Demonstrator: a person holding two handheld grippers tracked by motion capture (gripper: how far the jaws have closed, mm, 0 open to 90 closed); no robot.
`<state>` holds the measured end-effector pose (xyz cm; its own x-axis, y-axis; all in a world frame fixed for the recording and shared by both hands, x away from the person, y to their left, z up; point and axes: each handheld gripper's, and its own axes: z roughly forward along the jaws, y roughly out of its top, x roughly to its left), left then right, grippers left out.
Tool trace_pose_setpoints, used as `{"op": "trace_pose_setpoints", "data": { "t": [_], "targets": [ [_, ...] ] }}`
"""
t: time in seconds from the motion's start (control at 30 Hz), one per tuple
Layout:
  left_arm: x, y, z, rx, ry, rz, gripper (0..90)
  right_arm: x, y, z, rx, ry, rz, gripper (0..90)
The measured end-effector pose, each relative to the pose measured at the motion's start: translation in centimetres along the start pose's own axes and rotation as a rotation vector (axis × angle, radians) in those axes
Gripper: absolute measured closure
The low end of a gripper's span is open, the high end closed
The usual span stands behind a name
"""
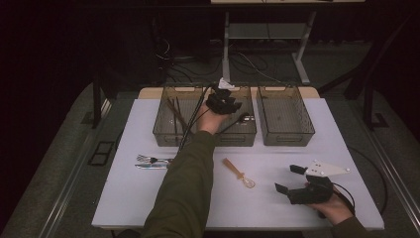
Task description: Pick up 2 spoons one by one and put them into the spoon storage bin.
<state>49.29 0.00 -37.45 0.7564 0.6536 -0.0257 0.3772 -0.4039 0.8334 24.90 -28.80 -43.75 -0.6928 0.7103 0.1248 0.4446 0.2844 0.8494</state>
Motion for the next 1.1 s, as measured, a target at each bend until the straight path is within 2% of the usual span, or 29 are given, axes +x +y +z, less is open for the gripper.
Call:
{"op": "trace_pose_setpoints", "data": {
  "t": [0.1,0.13,0.17,0.2,0.23,0.27,0.33,0.43,0.7,0.87,1.07,1.1],
  "targets": [
    [-0.2,0.0,-0.7,-0.005,-0.016,0.019,55.1,0.0,0.0,0.0,0.0,0.0,0.0,11.1],
    [-0.4,0.0,-0.9,-0.014,-0.022,0.008,53.5,0.0,0.0,0.0,0.001,0.0,0.0,11.1],
    [-0.3,0.0,-1.2,0.0,-0.034,0.016,51.4,0.0,0.0,0.0,0.003,-0.001,-0.002,11.1],
    [-0.5,-0.1,-1.4,-0.013,-0.04,-0.001,49.2,0.0,0.0,0.0,0.005,-0.001,-0.004,11.1],
    [-0.5,-0.1,-1.7,0.004,-0.05,0.01,47.7,0.0,0.0,0.0,0.005,-0.001,-0.005,11.1],
    [-0.7,-0.2,-1.9,-0.007,-0.063,-0.005,45.6,0.0,0.0,0.0,0.006,-0.002,-0.005,11.1],
    [-0.9,-0.3,-2.6,-0.005,-0.092,-0.004,42.2,0.0,0.0,0.0,0.007,-0.005,-0.006,11.1],
    [-1.3,-0.7,-3.5,0.006,-0.113,0.024,37.3,0.0,0.0,0.1,0.007,-0.006,-0.008,11.1],
    [-2.3,-1.9,-6.4,-0.017,-0.161,0.05,29.7,0.0,0.0,0.1,0.017,-0.008,-0.007,11.1],
    [-3.1,-3.1,-8.1,-0.008,-0.169,0.081,24.2,0.0,0.0,0.2,0.017,-0.01,-0.008,11.1],
    [-3.8,-5.3,-9.7,-0.008,-0.172,0.081,21.9,0.0,-0.1,0.2,0.022,-0.014,-0.005,11.1],
    [-3.8,-5.7,-10.0,-0.004,-0.171,0.093,21.3,0.0,-0.1,0.2,0.022,-0.014,-0.005,11.1]
  ]
}}
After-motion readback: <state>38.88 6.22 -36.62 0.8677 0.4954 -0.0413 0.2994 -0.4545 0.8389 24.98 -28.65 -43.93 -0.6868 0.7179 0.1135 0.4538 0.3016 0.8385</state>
